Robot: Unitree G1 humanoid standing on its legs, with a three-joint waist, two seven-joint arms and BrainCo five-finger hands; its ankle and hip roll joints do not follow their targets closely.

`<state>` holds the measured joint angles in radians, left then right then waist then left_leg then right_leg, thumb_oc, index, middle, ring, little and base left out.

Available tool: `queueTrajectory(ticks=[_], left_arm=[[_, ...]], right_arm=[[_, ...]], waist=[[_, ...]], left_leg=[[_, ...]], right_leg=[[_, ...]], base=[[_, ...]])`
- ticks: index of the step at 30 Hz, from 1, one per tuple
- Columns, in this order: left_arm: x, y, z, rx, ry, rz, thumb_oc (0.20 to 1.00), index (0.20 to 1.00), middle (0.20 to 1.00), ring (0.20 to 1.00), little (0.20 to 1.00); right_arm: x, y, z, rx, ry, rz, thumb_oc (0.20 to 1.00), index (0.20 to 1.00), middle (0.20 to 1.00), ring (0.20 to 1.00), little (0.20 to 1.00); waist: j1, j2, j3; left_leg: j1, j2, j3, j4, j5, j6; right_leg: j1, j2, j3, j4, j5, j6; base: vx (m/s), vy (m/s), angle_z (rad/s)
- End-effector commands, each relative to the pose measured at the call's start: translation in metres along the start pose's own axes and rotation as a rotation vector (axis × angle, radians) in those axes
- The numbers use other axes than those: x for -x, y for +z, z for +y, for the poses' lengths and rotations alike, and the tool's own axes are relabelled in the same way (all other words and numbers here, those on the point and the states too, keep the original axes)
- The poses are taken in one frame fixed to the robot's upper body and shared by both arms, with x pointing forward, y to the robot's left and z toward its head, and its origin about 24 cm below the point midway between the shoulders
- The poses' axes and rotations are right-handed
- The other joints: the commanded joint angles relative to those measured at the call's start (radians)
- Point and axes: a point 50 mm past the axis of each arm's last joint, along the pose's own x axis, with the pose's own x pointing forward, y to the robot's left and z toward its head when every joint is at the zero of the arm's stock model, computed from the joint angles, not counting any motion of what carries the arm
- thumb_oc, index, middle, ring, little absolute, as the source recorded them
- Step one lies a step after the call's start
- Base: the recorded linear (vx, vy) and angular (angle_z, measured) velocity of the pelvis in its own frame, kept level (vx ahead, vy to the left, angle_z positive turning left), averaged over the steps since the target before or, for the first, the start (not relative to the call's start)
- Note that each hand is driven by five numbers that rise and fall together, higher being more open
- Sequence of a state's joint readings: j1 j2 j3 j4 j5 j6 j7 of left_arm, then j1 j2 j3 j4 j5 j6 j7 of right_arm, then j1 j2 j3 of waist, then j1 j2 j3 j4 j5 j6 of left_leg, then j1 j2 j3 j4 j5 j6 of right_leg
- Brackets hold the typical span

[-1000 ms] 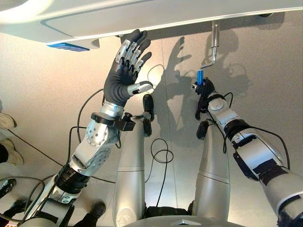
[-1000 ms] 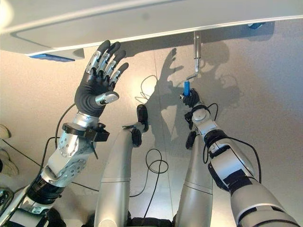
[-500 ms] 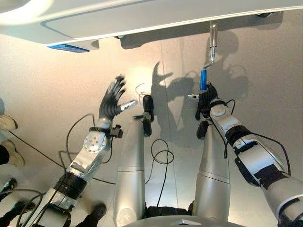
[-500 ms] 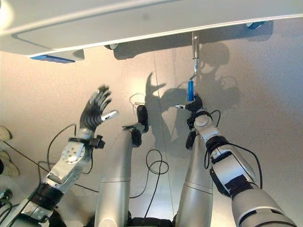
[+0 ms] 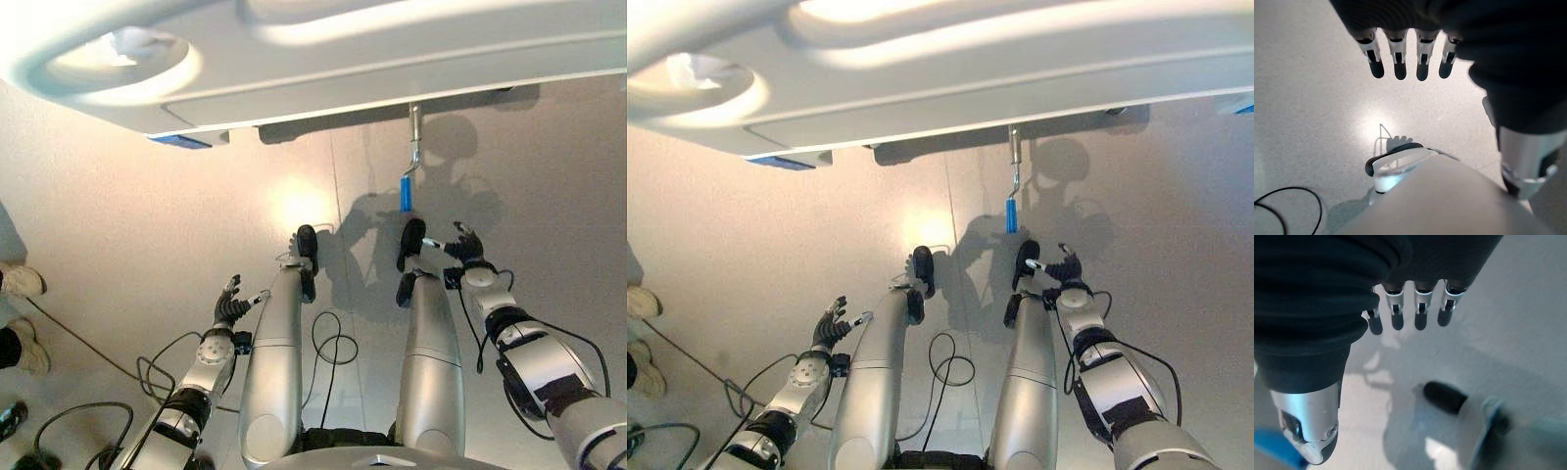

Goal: Raise the hospital bed

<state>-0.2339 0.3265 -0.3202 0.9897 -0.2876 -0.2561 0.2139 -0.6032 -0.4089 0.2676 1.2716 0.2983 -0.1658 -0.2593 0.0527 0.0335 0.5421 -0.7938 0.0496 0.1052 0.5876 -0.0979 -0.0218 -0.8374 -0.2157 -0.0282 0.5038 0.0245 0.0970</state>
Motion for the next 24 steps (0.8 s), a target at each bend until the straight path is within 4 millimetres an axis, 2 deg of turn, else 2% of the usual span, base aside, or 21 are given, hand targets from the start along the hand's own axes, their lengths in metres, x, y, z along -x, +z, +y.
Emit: queueTrajectory(ticks=[1,2,4,6,7,8,9,13,17,24], left_arm=[[0.007,-0.016,-0.003,-0.057,-0.033,0.04,1.0,1.0,1.0,1.0,1.0],[0.007,-0.016,-0.003,-0.057,-0.033,0.041,1.0,1.0,1.0,1.0,1.0],[0.015,-0.039,0.006,-0.077,-0.028,0.125,1.0,1.0,1.0,1.0,1.0],[0.02,-0.049,0.008,-0.104,-0.037,0.162,1.0,1.0,1.0,1.0,1.0],[0.02,-0.049,0.008,-0.104,-0.037,0.162,1.0,1.0,1.0,1.0,1.0],[0.025,-0.059,0.011,-0.102,-0.04,0.199,1.0,1.0,1.0,1.0,1.0],[0.028,-0.065,0.012,-0.103,-0.039,0.223,1.0,1.0,1.0,1.0,1.0],[0.047,-0.094,0.02,-0.119,-0.037,0.331,1.0,1.0,1.0,1.0,1.0],[0.06,-0.11,0.014,-0.131,-0.055,0.388,1.0,1.0,1.0,1.0,1.0],[0.068,-0.118,0.003,-0.133,-0.084,0.416,1.0,1.0,1.0,1.0,1.0]], right_arm=[[0.001,-0.018,-0.032,0.022,-0.08,0.03,1.0,1.0,1.0,1.0,1.0],[0.001,-0.018,-0.032,0.023,-0.08,0.031,1.0,1.0,1.0,1.0,1.0],[0.019,-0.068,-0.034,0.054,-0.054,0.155,1.0,1.0,1.0,1.0,1.0],[0.028,-0.088,-0.032,0.062,-0.028,0.209,1.0,1.0,1.0,1.0,1.0],[0.028,-0.088,-0.032,0.062,-0.028,0.209,1.0,1.0,1.0,1.0,1.0],[0.039,-0.106,-0.024,0.1,0.024,0.254,1.0,1.0,1.0,1.0,1.0],[0.045,-0.115,-0.019,0.115,0.05,0.28,1.0,1.0,1.0,1.0,1.0],[0.074,-0.155,-0.003,0.147,0.148,0.4,1.0,1.0,1.0,1.0,1.0],[0.096,-0.177,0.009,0.156,0.228,0.451,1.0,1.0,1.0,1.0,1.0],[0.116,-0.196,0.015,0.142,0.256,0.523,1.0,1.0,1.0,1.0,1.0]], waist=[[-0.014,0.046,-0.022],[-0.015,0.047,-0.022],[-0.016,0.031,-0.079],[-0.014,0.026,-0.116],[-0.014,0.026,-0.116],[-0.015,0.017,-0.155],[-0.015,0.011,-0.181],[-0.009,-0.006,-0.294],[-0.003,-0.028,-0.402],[0.005,-0.04,-0.469]], left_leg=[[0.027,-0.04,-0.06,-0.188,0.185,-0.012],[0.029,-0.04,-0.06,-0.189,0.186,-0.012],[0.193,-0.032,-0.072,-0.266,0.186,-0.019],[0.283,-0.027,-0.078,-0.312,0.188,-0.025],[0.284,-0.027,-0.079,-0.312,0.188,-0.025],[0.377,-0.026,-0.083,-0.359,0.191,-0.033],[0.427,-0.024,-0.087,-0.39,0.195,-0.039],[0.585,-0.022,-0.099,-0.525,0.219,-0.054],[0.714,-0.023,-0.095,-0.624,0.228,-0.065],[0.782,-0.023,-0.094,-0.668,0.218,-0.065]], right_leg=[[0.076,0.016,-0.089,0.03,0.002,-0.006],[0.079,0.016,-0.09,0.028,0.003,-0.006],[0.254,0.01,-0.124,-0.063,0.005,-0.004],[0.344,0.01,-0.148,-0.112,0.006,-0.002],[0.344,0.01,-0.148,-0.112,0.006,-0.002],[0.444,0.015,-0.166,-0.169,0.01,0.0],[0.498,0.018,-0.176,-0.206,0.014,0.003],[0.669,0.022,-0.215,-0.347,0.034,0.02],[0.802,0.033,-0.244,-0.446,0.051,0.04],[0.875,0.034,-0.249,-0.507,0.067,0.054]], base=[[0.01,-0.025,0.07],[0.06,-0.084,0.05],[0.13,-0.13,0.05],[0.11,-0.083,0.11],[0.11,-0.082,0.16],[0.12,-0.085,0.07],[0.19,-0.105,0.06],[0.2,-0.085,0.12],[0.14,-0.052,0.1],[0.04,-0.008,0.08]])
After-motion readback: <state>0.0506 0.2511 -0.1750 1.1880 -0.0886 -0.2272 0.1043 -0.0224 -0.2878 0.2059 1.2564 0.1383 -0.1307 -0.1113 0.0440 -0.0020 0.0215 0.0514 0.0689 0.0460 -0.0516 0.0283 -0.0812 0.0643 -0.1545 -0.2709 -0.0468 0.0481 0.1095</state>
